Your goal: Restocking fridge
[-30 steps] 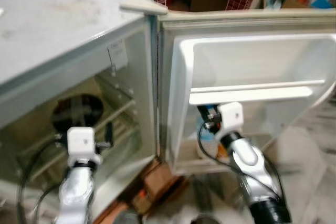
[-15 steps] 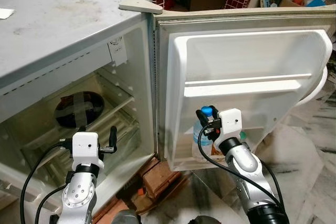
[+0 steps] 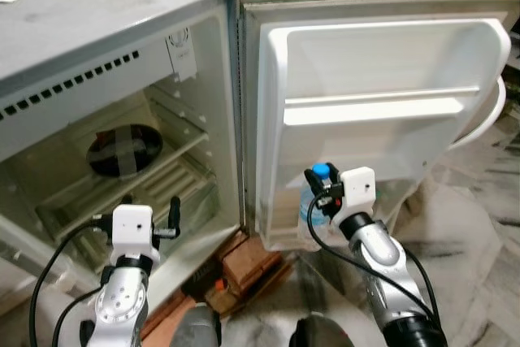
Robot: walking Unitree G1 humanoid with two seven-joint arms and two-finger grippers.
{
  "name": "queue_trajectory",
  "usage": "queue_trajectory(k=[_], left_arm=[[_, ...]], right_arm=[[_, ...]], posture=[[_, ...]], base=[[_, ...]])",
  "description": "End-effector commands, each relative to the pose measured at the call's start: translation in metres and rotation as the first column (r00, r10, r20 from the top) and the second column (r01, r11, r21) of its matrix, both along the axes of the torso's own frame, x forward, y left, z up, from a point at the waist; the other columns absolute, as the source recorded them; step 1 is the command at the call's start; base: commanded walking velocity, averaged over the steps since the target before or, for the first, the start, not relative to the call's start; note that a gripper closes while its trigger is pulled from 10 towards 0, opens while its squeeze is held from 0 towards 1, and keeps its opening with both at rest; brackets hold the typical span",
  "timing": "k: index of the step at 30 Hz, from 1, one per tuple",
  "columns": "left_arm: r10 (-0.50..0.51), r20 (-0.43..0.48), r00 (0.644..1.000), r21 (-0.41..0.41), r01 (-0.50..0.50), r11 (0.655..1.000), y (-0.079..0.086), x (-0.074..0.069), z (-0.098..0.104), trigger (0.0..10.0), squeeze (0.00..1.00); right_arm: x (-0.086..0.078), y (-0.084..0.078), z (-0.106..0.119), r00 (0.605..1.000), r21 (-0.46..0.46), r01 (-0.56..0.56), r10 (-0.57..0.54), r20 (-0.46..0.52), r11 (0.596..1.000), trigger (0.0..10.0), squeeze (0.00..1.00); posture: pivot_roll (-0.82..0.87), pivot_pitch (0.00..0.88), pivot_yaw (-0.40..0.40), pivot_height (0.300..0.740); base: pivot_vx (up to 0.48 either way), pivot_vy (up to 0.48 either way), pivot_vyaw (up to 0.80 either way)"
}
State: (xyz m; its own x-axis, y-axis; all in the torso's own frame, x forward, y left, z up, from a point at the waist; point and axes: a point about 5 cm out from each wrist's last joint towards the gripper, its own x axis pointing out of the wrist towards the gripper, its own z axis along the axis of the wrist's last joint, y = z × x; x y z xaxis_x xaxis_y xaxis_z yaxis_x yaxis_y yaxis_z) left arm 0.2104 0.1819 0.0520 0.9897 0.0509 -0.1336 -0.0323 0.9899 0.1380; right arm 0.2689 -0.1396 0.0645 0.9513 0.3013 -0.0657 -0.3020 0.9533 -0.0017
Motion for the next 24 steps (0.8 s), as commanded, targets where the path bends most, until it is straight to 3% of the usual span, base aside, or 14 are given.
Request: queue_trajectory(k=[1, 6, 24], left_arm=[[-0.003, 0.01, 1.0, 0.017, 0.003, 1.0, 0.0002, 0.0007, 0.0038, 10.0, 0.0], [0.017, 0.023, 1.0, 0.026, -0.018, 0.999, 0.0081, 0.0036, 0.0076, 10.0, 0.0], [0.026, 0.021, 0.999, 0.048, -0.027, 0.998, 0.0063, 0.0025, 0.0084, 10.0, 0.0]], right_arm=[[0.0034, -0.0008, 0.0045, 1.0, 0.007, 0.009, -0.009, 0.02, 1.0, 10.0, 0.0], [-0.0003, 0.003, 0.0016, 1.0, 0.016, -0.004, 0.004, 0.011, 1.0, 10.0, 0.0], [0.0078, 0.0027, 0.0078, 0.999, 0.024, 0.0, -0.001, 0.034, 1.0, 10.0, 0.0]], posture=[[0.14, 0.043, 0.003, 0.677], [0.15, 0.046, -0.001, 0.677], [0.15, 0.068, 0.005, 0.658]], base=[[0.0, 0.0, 0.0], [0.0, 0.0, 0.0], [0.0, 0.0, 0.0]])
